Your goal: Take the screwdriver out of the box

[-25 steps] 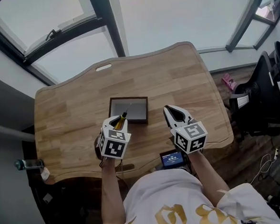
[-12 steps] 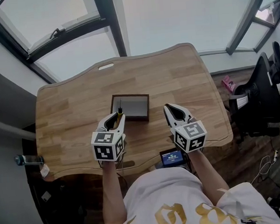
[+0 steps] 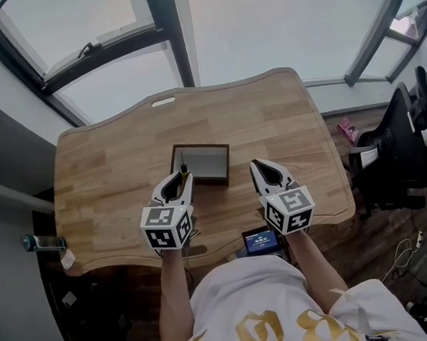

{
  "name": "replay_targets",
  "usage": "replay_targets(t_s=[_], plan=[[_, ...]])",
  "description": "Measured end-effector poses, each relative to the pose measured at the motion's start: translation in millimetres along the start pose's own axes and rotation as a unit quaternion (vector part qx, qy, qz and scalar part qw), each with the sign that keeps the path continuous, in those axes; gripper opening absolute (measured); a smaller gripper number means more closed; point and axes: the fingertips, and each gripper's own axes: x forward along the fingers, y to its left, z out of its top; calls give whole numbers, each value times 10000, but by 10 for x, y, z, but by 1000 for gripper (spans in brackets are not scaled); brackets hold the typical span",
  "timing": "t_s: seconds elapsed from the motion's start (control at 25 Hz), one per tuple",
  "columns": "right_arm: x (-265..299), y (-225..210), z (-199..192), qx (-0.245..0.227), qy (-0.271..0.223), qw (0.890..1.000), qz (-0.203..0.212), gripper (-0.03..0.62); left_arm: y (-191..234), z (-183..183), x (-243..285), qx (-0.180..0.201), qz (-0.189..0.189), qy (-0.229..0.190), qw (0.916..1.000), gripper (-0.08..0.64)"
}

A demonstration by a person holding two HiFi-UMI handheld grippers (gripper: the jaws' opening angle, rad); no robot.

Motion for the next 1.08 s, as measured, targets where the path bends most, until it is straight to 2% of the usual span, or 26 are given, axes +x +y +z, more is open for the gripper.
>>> replay_targets(t_s=[0.24, 1.08], plan=[[36, 23, -6, -13, 44, 10000, -1, 31, 2, -22, 35, 119, -21, 78, 9999, 81], [138, -15, -83, 8, 162, 9999, 15, 31, 67, -74, 182, -17, -161, 185, 9997, 81]])
